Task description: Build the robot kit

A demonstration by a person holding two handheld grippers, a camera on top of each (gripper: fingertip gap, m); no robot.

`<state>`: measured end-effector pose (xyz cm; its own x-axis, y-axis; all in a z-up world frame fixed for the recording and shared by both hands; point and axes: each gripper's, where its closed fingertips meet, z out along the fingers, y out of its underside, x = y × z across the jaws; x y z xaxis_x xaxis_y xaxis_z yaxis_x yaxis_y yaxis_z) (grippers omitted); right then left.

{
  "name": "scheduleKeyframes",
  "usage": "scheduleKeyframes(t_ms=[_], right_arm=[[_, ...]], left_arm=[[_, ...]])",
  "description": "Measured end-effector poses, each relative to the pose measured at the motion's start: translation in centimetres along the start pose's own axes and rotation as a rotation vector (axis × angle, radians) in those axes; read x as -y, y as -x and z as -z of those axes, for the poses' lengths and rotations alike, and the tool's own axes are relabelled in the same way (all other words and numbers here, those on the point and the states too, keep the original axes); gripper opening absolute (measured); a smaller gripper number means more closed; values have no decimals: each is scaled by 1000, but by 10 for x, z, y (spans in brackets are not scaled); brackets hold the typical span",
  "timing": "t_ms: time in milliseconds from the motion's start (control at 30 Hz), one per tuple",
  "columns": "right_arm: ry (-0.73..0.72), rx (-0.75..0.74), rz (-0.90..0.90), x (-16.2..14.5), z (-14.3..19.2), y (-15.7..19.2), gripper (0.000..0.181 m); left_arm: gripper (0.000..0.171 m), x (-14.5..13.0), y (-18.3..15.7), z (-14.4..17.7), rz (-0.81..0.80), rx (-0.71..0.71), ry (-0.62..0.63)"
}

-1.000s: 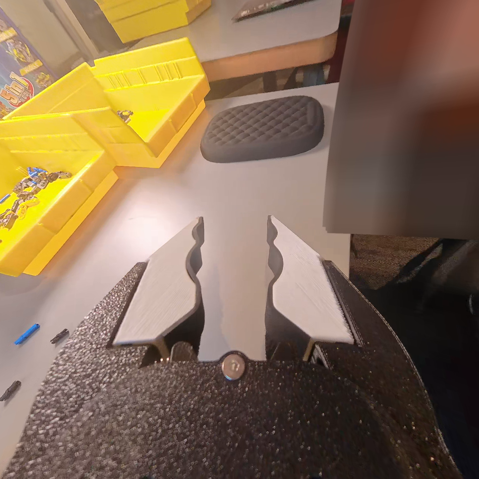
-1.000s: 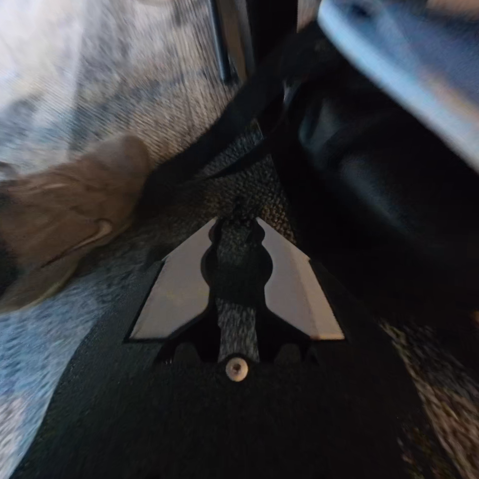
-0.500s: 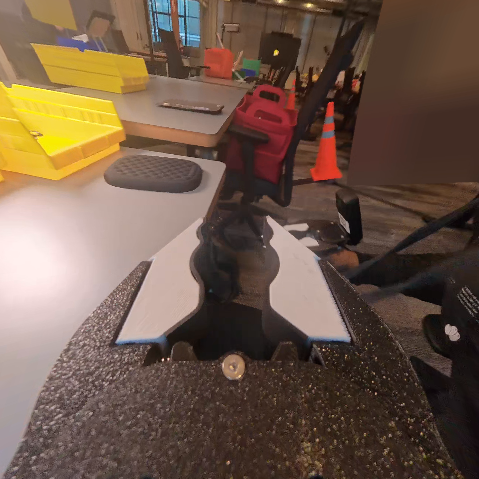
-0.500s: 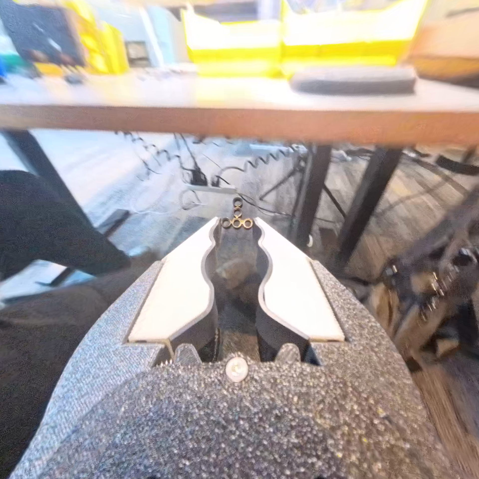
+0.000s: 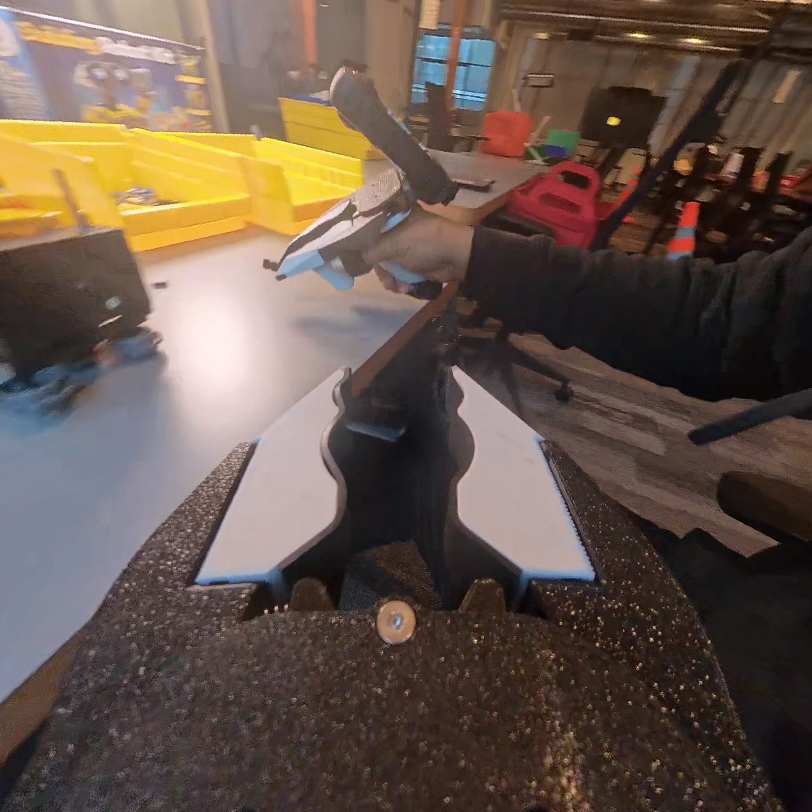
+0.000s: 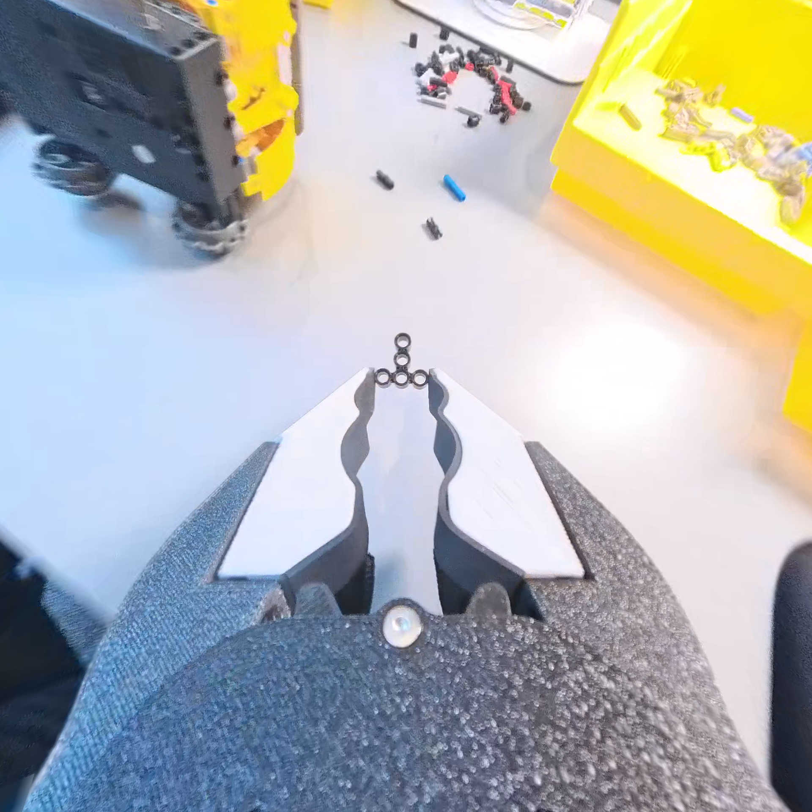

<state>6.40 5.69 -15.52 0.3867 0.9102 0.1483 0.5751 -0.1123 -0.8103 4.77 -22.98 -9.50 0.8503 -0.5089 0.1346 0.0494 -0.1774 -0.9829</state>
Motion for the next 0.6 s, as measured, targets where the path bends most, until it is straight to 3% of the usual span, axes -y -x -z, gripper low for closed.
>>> scheduleKeyframes(t_ms=[167,300,467,567,600], right_arm=[[63,-21,-24,18,-72,-14,24],[127,-85,-34,23,-95,-36,24],[119,-95,-26,20,-93,-52,29],[35,-14,-62,22,-76,-43,52],[-41,1,-78,28,-61,-42,53]], left_arm=[[39,-9,30,34,138,108,-66],[38,-10,36,33,154,119,-65],[39,-13,28,9,144,75,-37],[41,-18,21,-13,153,34,-17],[40,-19,19,-20,150,20,-9]])
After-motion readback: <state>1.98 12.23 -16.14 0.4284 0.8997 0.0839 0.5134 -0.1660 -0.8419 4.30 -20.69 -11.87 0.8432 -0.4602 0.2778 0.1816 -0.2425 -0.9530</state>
